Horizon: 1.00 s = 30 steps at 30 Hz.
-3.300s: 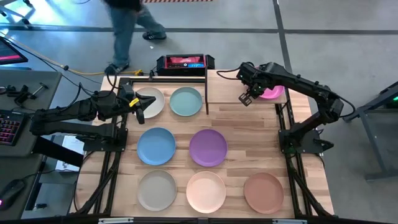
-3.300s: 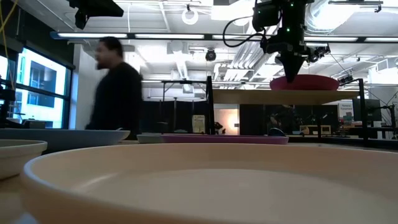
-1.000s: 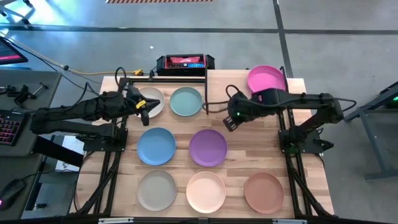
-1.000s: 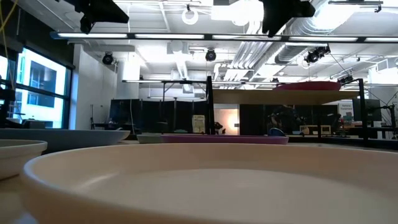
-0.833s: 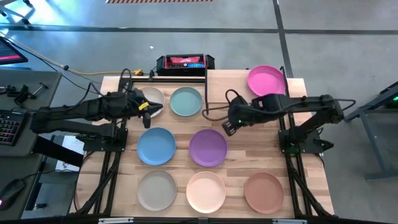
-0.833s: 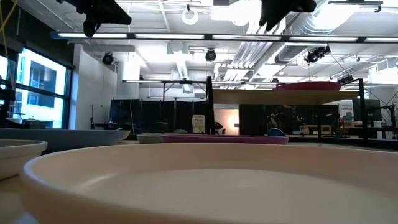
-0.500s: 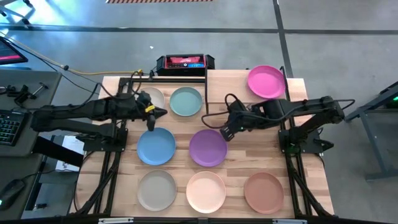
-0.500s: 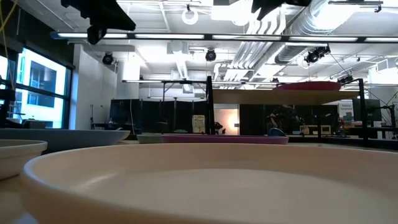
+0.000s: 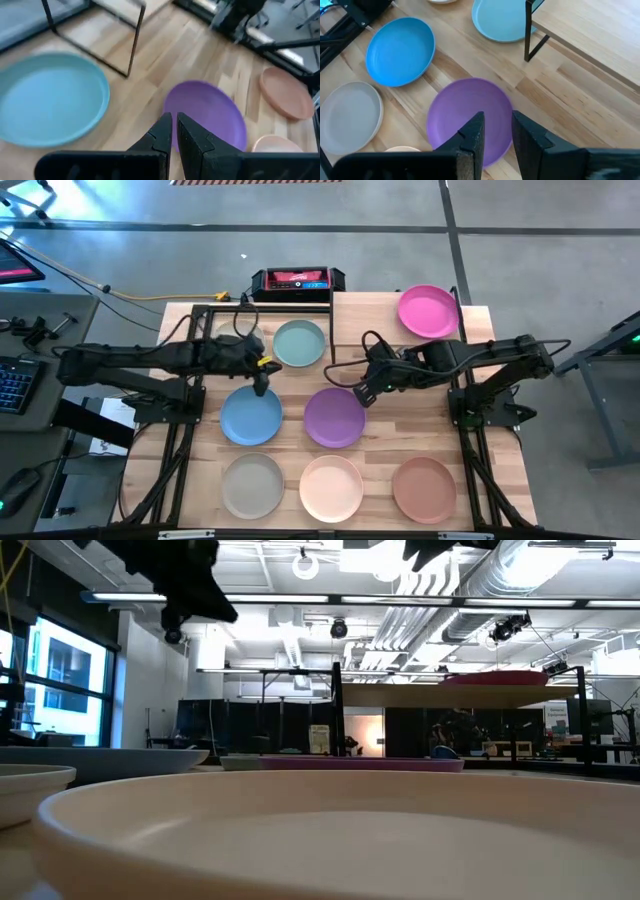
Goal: Place and stack plates onto a shelf
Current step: Stack the blue plate on top of the pink plate on the shelf
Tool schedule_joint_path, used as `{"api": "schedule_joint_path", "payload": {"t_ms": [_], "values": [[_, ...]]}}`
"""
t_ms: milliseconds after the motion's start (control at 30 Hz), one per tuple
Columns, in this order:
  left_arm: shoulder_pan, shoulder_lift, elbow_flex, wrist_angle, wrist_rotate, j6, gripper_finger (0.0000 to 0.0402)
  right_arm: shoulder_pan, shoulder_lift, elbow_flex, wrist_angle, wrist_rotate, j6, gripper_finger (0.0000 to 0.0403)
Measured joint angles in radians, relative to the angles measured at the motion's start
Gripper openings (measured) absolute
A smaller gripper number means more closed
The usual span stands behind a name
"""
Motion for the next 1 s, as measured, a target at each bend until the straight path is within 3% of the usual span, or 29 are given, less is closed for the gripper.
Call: {"api": "schedule_joint_path", "payload": {"t_ms": [267, 767, 1000], "values": [[-0.022, 0.121, 0.0, -0.08, 0.106, -0.135, 0.0016, 0.0, 0.0, 0.0, -0.011, 0.001, -0.008, 0.0075], [-0.212, 0.211, 0.0, -0.113, 0.15, -0.346, 0.0018, 0.0, 0.0, 0.0, -0.066, 0.025, -0.009, 0.0075], [-0.245, 0.232, 0.001, -0.099, 0.24, -0.389, 0.0047, 0.0, 0.0, 0.0, -0.08, 0.025, -0.034, 0.0075]]}}
